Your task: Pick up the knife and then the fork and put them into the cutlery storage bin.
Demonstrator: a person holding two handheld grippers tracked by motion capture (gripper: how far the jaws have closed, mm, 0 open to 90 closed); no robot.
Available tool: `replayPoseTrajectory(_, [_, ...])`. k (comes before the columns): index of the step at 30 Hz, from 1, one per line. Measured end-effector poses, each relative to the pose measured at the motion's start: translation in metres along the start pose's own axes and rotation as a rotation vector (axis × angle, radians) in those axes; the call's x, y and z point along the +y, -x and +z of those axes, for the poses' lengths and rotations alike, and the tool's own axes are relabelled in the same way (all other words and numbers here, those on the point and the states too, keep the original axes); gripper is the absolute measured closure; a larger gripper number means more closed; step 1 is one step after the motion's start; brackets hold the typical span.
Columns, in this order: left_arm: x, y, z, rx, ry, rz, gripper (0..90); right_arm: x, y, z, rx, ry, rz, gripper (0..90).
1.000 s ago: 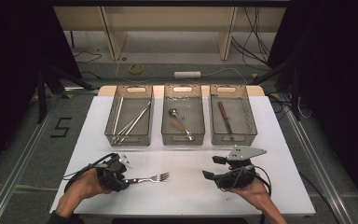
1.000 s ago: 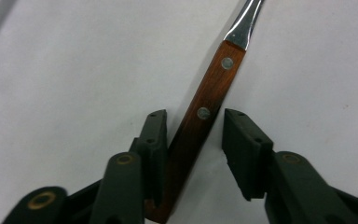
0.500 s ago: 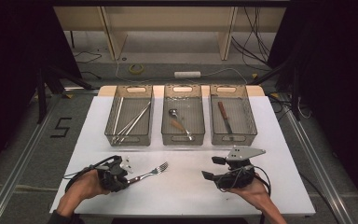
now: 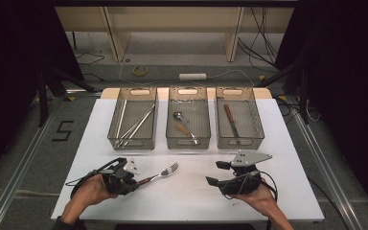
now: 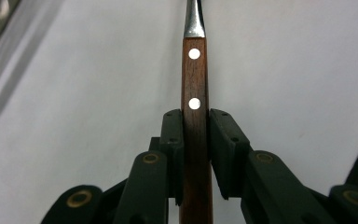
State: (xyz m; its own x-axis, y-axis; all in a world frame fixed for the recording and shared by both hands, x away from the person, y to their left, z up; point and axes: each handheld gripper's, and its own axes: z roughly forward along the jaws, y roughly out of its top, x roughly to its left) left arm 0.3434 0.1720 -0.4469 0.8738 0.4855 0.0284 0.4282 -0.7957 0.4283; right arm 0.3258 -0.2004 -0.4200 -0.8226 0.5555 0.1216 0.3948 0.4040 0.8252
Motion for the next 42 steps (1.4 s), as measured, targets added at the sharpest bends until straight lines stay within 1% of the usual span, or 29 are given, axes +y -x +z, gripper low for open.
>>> replayPoseTrajectory(1, [0.002, 0.002, -0.001, 0.0, 0.007, 0.002, 75.5, 0.0, -0.001, 0.0, 0.001, -0.003, -0.003, 34.2])
replayPoseTrajectory(4, [0.008, 0.007, 0.0, -0.04, 0.03, 0.002, 75.5, 0.002, -0.005, 0.002, 0.009, -0.002, -0.017, 33.7])
replayPoseTrajectory(5, [0.011, 0.009, 0.0, -0.048, 0.038, 0.008, 75.5, 0.002, -0.006, 0.003, 0.014, -0.003, -0.021, 33.4])
replayPoseTrajectory(7, [0.015, 0.012, 0.002, -0.066, 0.048, 0.009, 75.5, 0.003, -0.009, 0.004, 0.019, -0.01, -0.036, 33.3])
replayPoseTrajectory(9, [0.021, 0.015, 0.003, -0.075, 0.062, 0.002, 75.5, 0.004, -0.012, 0.006, 0.023, -0.012, -0.055, 33.2])
replayPoseTrajectory(10, [0.024, 0.017, 0.003, -0.084, 0.065, 0.01, 75.5, 0.004, -0.014, 0.007, 0.027, -0.013, -0.061, 33.2])
replayPoseTrajectory(11, [0.026, 0.018, 0.003, -0.09, 0.073, 0.007, 75.5, 0.005, -0.016, 0.008, 0.029, -0.014, -0.07, 33.3])
replayPoseTrajectory(14, [0.035, 0.023, 0.004, -0.103, 0.075, 0.022, 75.5, 0.007, -0.022, 0.012, 0.036, -0.025, -0.099, 33.3])
replayPoseTrajectory(15, [0.038, 0.024, 0.005, -0.12, 0.08, 0.022, 75.5, 0.007, -0.024, 0.013, 0.04, -0.029, -0.111, 33.2])
replayPoseTrajectory(16, [0.041, 0.026, 0.006, -0.125, 0.088, 0.025, 75.5, 0.008, -0.027, 0.014, 0.041, -0.033, -0.12, 33.3])
replayPoseTrajectory(17, [0.044, 0.027, 0.006, -0.13, 0.089, 0.027, 75.5, 0.008, -0.029, 0.015, 0.042, -0.036, -0.132, 33.3])
replayPoseTrajectory(18, [0.047, 0.028, 0.007, -0.139, 0.088, 0.04, 75.5, 0.008, -0.03, 0.017, 0.045, -0.041, -0.142, 33.3])
replayPoseTrajectory(21, [0.056, 0.033, 0.009, -0.144, 0.086, 0.062, 75.4, 0.009, -0.034, 0.02, 0.053, -0.05, -0.159, 33.3])
replayPoseTrajectory(23, [0.06, 0.035, 0.01, -0.163, 0.093, 0.065, 75.5, 0.009, -0.036, 0.023, 0.057, -0.061, -0.172, 33.2])
replayPoseTrajectory(25, [0.063, 0.037, 0.011, -0.17, 0.09, 0.076, 75.4, 0.009, -0.037, 0.024, 0.062, -0.065, -0.18, 33.2])
replayPoseTrajectory(26, [0.065, 0.038, 0.012, -0.166, 0.09, 0.082, 75.5, 0.009, -0.038, 0.025, 0.064, -0.071, -0.185, 33.3])
replayPoseTrajectory(27, [0.066, 0.038, 0.012, -0.163, 0.088, 0.078, 75.4, 0.009, -0.039, 0.027, 0.063, -0.073, -0.188, 33.3])
replayPoseTrajectory(29, [0.068, 0.04, 0.013, -0.165, 0.088, 0.083, 75.4, 0.009, -0.04, 0.03, 0.064, -0.084, -0.199, 33.3])
replayPoseTrajectory(31, [0.07, 0.041, 0.013, -0.177, 0.084, 0.085, 75.4, 0.009, -0.042, 0.033, 0.058, -0.098, -0.217, 33.3])
replayPoseTrajectory(34, [0.073, 0.042, 0.015, -0.178, 0.074, 0.086, 75.4, 0.01, -0.044, 0.036, 0.056, -0.11, -0.238, 33.5])
replayPoseTrajectory(36, [0.074, 0.042, 0.015, -0.187, 0.075, 0.081, 75.4, 0.011, -0.047, 0.04, 0.058, -0.119, -0.257, 33.6])
replayPoseTrajectory(38, [0.075, 0.043, 0.015, -0.197, 0.076, 0.086, 75.4, 0.011, -0.048, 0.044, 0.056, -0.13, -0.273, 33.7])
replayPoseTrajectory(39, [0.076, 0.044, 0.015, -0.203, 0.08, 0.076, 75.4, 0.011, -0.048, 0.047, 0.057, -0.14, -0.283, 33.8])
replayPoseTrajectory(40, [0.077, 0.044, 0.015, -0.208, 0.074, 0.084, 75.4, 0.01, -0.049, 0.049, 0.054, -0.15, -0.295, 33.9])
replayPoseTrajectory(42, [0.078, 0.045, 0.015, -0.211, 0.072, 0.083, 75.4, 0.01, -0.05, 0.054, 0.047, -0.165, -0.319, 34.0])
